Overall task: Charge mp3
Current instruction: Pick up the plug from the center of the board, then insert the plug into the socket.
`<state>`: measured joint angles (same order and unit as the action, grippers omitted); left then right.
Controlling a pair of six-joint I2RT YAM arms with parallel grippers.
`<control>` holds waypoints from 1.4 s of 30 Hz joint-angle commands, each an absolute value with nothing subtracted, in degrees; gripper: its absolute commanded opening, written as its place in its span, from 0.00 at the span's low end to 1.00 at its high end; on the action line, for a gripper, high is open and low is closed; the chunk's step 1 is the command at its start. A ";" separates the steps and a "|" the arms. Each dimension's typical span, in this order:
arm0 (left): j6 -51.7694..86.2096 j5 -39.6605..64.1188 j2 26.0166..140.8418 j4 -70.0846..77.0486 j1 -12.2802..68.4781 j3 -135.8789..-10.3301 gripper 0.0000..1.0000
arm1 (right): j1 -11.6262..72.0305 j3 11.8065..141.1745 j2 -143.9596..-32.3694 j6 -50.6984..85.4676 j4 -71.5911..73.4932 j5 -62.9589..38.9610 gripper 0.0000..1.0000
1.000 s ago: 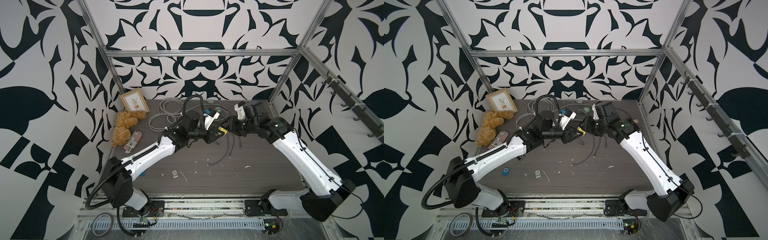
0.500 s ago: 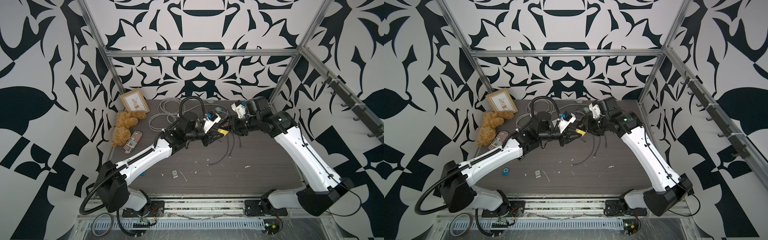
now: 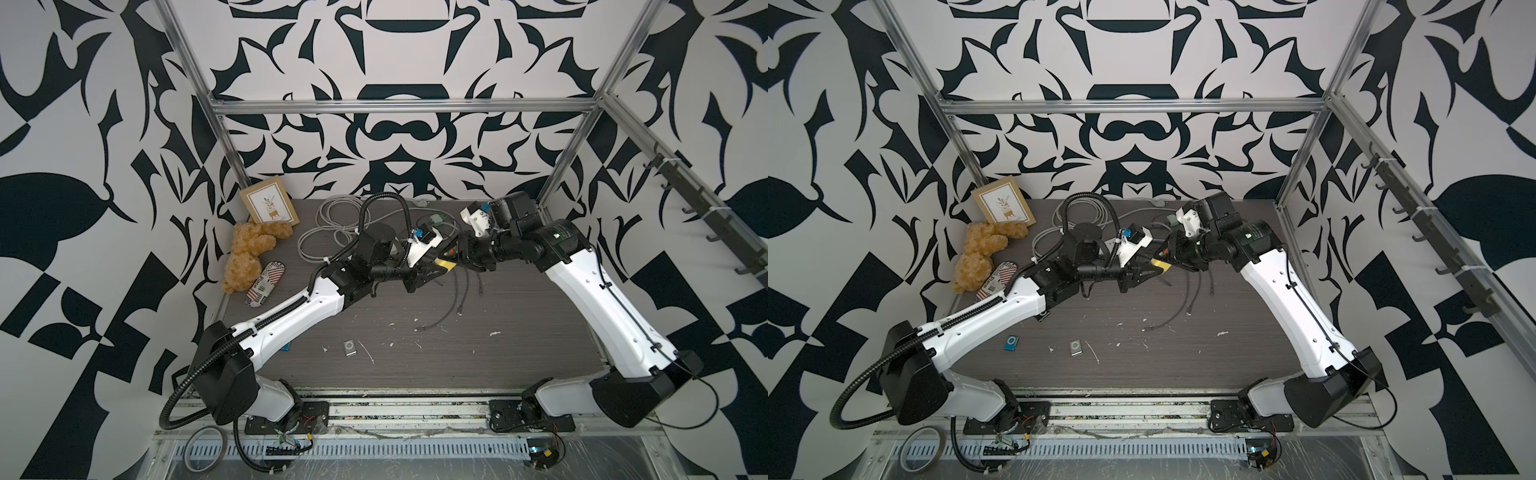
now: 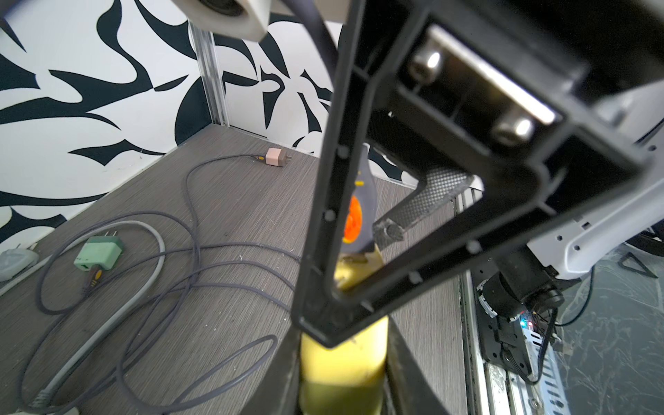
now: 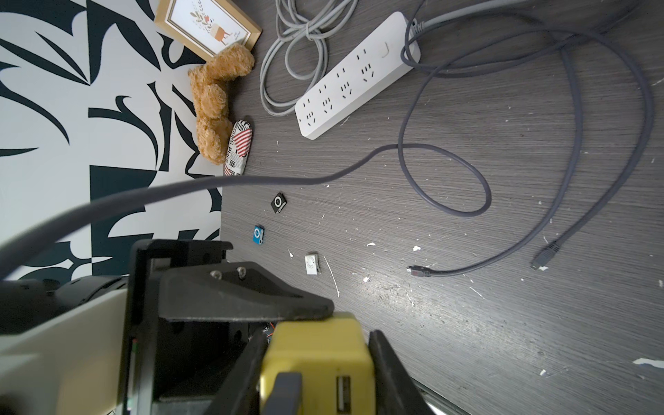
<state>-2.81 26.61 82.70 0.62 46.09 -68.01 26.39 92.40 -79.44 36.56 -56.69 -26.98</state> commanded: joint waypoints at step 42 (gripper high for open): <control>56.38 -28.79 31.12 -64.03 40.62 -51.77 0.99 | 45.50 145.35 -144.90 27.25 -36.21 -7.20 0.00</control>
<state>55.29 -26.28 31.77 -60.55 40.77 -52.18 45.71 144.73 -147.39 28.62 -39.48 -7.84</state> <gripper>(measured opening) 0.994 0.419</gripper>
